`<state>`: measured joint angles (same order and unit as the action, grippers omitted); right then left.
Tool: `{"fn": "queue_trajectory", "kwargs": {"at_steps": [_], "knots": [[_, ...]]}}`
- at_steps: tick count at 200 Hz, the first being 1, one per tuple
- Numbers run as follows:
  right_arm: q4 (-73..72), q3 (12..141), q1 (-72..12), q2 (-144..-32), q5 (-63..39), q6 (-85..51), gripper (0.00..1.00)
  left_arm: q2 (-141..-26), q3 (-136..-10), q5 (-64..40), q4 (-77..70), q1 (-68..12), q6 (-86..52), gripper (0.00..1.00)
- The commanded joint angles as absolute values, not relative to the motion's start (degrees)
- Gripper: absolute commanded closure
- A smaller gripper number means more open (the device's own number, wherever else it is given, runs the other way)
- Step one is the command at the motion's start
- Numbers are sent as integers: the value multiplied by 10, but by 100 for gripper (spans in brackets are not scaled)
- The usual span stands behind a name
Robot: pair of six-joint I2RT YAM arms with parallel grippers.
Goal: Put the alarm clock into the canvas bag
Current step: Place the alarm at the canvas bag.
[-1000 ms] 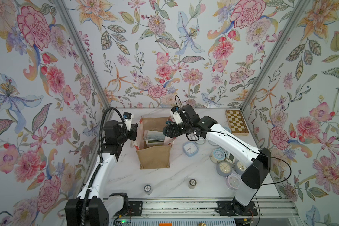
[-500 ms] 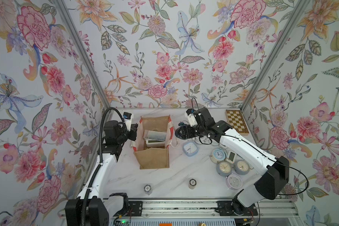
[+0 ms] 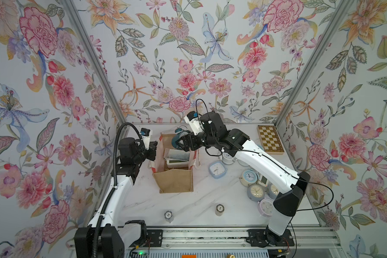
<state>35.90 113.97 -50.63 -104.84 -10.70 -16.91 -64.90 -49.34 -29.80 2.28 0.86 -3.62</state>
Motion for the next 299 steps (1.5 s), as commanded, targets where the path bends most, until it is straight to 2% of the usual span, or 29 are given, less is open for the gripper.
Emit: {"fn": "queue_trajectory", "kwargs": {"at_steps": [1, 27, 78, 103, 158, 203, 215, 223, 299], "knots": [[401, 1198, -524, -1108, -139, -159, 20, -633, -492, -307, 10, 11, -29, 95], [438, 1232, -541, -1165, -162, -156, 21, -631, -491, -305, 8, 11, -30, 95], [443, 1202, -551, -1226, -239, -167, 21, -632, -491, -309, 6, 11, -32, 95], [443, 1203, -552, -1260, -245, -167, 21, -632, -491, -309, 7, 11, -32, 95], [469, 1258, -549, -1349, -192, -157, 18, -629, -491, -308, 7, 11, -30, 95], [499, 1306, -550, -1402, -86, -146, 16, -631, -490, -309, 7, 12, -31, 95], [506, 1316, -552, -1407, -72, -144, 12, -630, -490, -309, 7, 11, -31, 95], [506, 1317, -553, -1404, -72, -143, 0, -630, -490, -309, 7, 12, -31, 95], [506, 1322, -555, -1337, -108, -148, 1, -632, -490, -308, 7, 12, -31, 95]]}}
